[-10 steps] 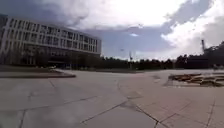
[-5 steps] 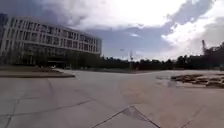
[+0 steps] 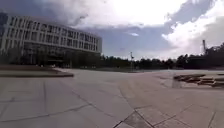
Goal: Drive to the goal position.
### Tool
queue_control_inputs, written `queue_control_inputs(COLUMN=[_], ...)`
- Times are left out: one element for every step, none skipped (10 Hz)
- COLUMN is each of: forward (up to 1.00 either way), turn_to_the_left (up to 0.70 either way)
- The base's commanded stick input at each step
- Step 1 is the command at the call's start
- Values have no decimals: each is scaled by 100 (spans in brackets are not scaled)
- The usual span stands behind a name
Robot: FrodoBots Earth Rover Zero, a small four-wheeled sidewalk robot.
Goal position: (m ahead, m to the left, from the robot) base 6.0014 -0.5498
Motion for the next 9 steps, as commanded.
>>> queue_control_inputs(forward=[50,50,50,50,50,50,50,50,50], turn_to_the_left=[1,1,1,1,1,1,1,1,1])
